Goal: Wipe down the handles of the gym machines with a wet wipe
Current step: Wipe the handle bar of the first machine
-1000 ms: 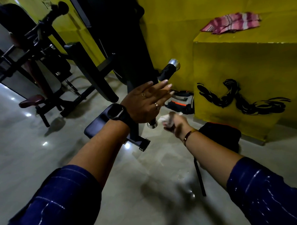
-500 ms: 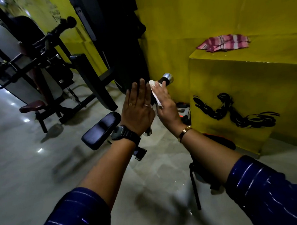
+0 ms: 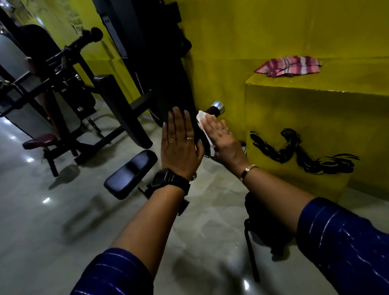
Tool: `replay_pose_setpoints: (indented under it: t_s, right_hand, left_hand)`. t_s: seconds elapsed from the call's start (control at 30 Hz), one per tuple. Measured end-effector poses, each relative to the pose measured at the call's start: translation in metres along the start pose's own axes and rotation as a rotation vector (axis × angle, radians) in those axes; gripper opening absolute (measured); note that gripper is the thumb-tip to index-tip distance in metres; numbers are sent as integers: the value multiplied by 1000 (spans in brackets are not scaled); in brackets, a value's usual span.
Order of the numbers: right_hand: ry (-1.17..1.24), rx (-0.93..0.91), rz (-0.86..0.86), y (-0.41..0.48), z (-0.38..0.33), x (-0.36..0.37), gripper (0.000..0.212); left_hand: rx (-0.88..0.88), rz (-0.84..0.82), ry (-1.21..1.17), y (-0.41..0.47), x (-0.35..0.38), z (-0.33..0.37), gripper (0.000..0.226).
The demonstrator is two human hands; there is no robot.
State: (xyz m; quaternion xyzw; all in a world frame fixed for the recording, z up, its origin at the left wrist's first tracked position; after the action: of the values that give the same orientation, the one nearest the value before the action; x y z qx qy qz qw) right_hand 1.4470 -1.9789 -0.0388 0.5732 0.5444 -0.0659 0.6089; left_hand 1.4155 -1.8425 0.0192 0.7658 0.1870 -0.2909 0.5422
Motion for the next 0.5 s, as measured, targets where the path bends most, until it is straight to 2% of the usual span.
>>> replay_pose_setpoints:
  t_s: [0.07,0.17,0.33,0.5]
  right_hand:
    - [-31,65,4,8,6,-5,72]
    - [43,186,22,26,4,-16,73]
    - [61,64,20,22,-19,-8,68]
    - [-86,97,-8,11,0,-10,69]
  left_hand:
    - [-1,5,-7,0,0,0,95]
    - [4,-8,-8,-2,2,3,92]
    - [8,5,24,-1,3,-1,91]
    - [65,15,88,-3,6,-1,85]
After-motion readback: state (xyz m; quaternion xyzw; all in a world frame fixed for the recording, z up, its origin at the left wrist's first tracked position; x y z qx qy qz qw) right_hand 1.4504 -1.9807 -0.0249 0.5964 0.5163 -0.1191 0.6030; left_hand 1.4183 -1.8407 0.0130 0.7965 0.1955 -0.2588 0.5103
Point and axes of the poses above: each hand's wrist, its own y-axis towards the middle knuckle, its own x-axis out of the palm, z = x × y, the point moved 2 cm from there along y, towards the middle knuckle, and after that the axes turned 10 degrees about -z, right-handed, at the moved point
